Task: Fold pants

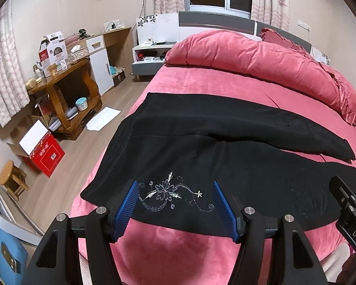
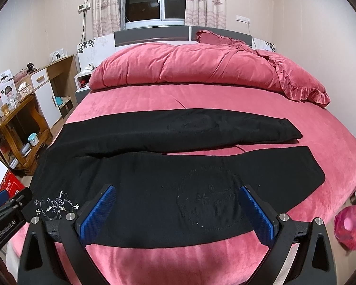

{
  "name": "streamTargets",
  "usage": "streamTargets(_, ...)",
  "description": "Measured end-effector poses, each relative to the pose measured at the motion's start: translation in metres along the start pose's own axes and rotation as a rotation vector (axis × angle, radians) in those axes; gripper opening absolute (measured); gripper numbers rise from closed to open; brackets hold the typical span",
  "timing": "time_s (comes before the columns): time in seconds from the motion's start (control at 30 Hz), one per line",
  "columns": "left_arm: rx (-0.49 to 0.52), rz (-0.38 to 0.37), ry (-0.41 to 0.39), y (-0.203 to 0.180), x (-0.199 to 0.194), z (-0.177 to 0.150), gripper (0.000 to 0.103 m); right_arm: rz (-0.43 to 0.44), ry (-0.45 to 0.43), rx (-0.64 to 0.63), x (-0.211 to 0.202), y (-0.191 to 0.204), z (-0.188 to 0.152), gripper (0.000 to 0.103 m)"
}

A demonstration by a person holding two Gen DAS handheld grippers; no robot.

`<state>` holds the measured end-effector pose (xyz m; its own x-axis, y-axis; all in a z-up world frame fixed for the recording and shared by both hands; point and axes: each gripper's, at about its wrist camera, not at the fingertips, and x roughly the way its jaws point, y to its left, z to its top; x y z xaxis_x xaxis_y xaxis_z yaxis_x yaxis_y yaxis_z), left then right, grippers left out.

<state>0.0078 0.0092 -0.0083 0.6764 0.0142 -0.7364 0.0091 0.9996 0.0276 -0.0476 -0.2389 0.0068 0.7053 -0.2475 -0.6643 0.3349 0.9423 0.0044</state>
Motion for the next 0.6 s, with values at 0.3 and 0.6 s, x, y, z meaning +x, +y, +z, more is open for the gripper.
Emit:
streamTargets(0.3, 0.017, -0.008, -0.001, -0.004, 0.001, 0.000, 0.065, 0.003, -0.001, -0.004, 0.000, -0.001, 0.000, 0.103)
streamTargets(0.6, 0.017, -0.008, 0.038, 0.001, 0.011, 0.001, 0.065, -0.002, -0.020, -0.007, 0.001, -0.010, 0.005, 0.103)
